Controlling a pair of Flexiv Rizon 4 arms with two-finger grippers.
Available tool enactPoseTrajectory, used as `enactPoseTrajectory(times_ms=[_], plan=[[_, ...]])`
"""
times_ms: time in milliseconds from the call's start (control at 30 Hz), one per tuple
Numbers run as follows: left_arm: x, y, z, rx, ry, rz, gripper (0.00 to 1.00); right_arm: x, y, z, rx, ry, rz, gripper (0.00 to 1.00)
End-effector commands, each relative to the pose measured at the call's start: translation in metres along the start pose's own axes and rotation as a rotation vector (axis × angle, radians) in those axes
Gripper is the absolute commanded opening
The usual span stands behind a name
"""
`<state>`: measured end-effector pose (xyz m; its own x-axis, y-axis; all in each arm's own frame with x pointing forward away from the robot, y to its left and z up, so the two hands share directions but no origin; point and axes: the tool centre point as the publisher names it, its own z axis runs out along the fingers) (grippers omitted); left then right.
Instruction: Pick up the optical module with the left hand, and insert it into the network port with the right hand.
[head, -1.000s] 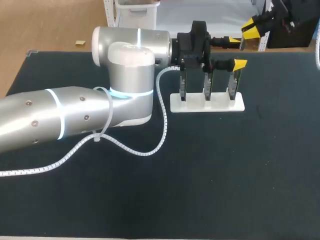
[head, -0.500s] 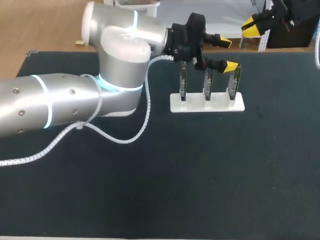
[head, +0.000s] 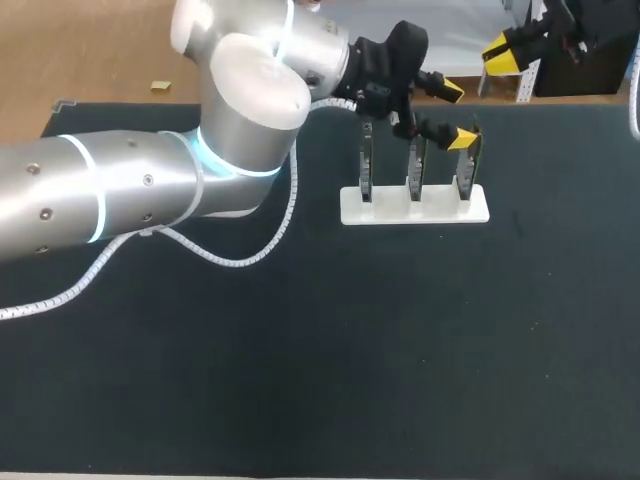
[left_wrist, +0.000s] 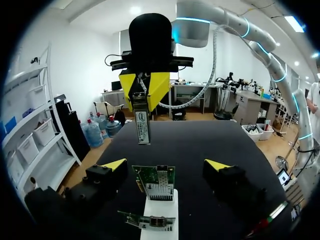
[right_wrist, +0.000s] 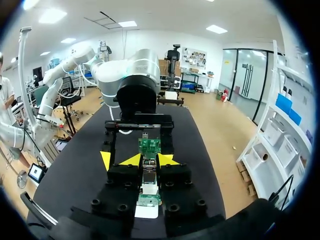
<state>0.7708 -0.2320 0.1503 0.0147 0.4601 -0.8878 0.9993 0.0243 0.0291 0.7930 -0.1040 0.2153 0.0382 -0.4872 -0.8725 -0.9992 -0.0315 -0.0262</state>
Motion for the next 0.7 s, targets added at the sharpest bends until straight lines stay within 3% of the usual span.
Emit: enactPoseTrajectory(times_ms=[33,700], plan=[[-0.002,0.003,0.001,0.015,0.067,0.003,1.00,0.000,0.000,0.000,0.003,-0.003,-0.001,0.00],[0.010,-0.003,0.005,0.062,0.132,-0.015,1.00,-0.001,0.002,0.003,0.000,-0.007,-0.003,0.00]])
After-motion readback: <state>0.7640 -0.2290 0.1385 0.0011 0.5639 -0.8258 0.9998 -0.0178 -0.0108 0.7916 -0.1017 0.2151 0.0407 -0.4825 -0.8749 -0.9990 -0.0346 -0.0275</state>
